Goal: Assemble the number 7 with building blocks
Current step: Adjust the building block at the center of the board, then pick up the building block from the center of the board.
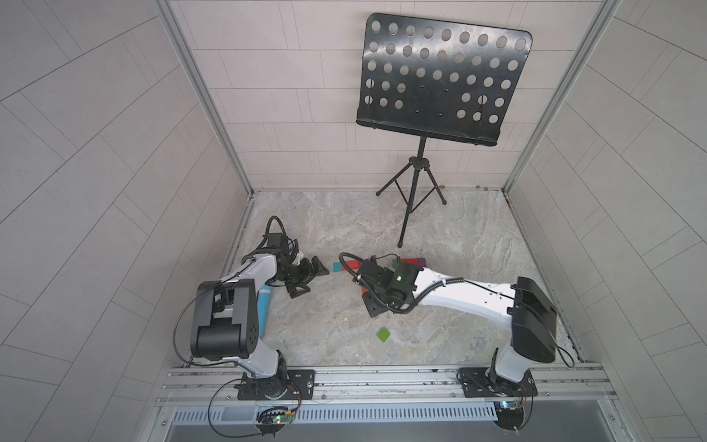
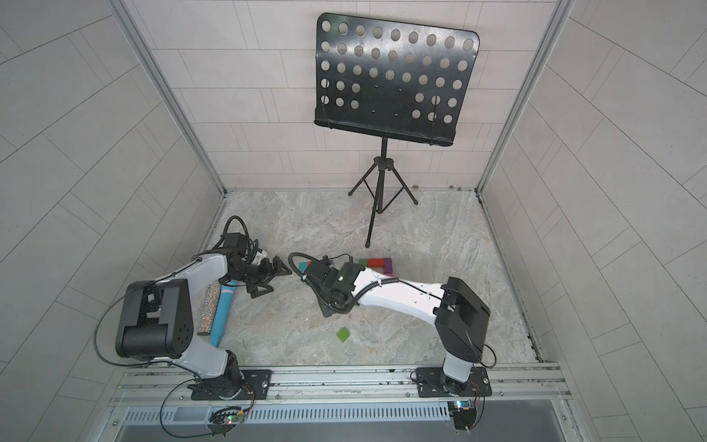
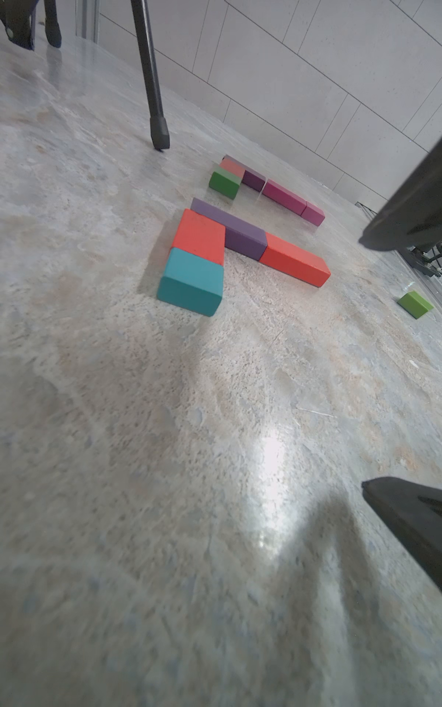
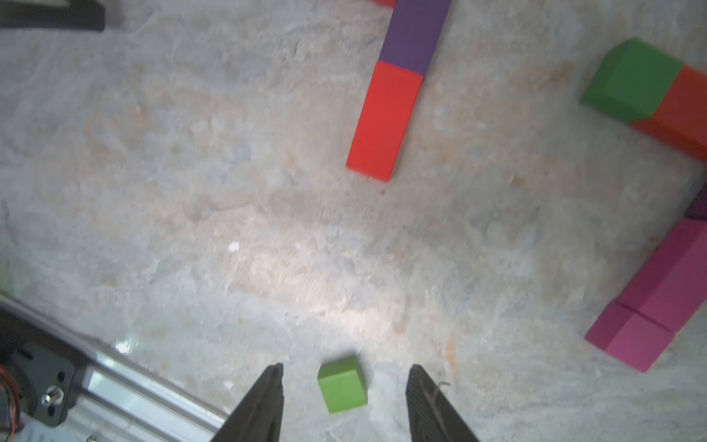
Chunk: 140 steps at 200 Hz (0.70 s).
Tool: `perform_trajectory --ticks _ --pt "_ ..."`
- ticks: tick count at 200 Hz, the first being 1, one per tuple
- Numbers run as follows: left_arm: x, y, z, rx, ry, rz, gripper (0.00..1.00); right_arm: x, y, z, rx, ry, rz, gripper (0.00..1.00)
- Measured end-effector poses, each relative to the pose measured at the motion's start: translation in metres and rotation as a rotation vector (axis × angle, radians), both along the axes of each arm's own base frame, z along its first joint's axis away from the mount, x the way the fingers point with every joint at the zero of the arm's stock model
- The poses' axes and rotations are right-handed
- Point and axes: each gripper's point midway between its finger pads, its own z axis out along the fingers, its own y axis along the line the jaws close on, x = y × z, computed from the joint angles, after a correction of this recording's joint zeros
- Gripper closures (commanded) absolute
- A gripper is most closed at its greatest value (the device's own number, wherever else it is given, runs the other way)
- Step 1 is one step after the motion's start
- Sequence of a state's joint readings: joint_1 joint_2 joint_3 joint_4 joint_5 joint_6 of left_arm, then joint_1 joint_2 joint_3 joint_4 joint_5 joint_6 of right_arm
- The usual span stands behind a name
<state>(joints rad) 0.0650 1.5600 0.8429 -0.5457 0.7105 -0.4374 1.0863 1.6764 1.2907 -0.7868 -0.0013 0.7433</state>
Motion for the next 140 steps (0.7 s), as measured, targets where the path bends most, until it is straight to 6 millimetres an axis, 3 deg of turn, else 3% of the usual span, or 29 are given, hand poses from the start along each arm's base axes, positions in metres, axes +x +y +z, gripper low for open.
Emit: perform_trajectory --ticks 24,47,101,140 --pt "0.000 0.000 0.000 0.000 0.000 0.000 0.00 -0.038 -0.026 -0.036 -0.089 0.064 0.030 0.43" --pt "0.000 0.000 0.000 0.000 -0.002 0.000 0.00 -0.055 -0.043 -0.057 -0.153 0.094 0.043 0.40" --pt "0.001 0.000 0.000 0.000 -0.003 0.000 0.00 -0.047 -0.014 -0.049 -0.092 0.033 0.102 0.38" --pt "0.000 0.000 0.001 0.001 -0.005 0.001 0.00 -0.047 -0.008 -0.071 -0.134 0.052 0.145 0.41"
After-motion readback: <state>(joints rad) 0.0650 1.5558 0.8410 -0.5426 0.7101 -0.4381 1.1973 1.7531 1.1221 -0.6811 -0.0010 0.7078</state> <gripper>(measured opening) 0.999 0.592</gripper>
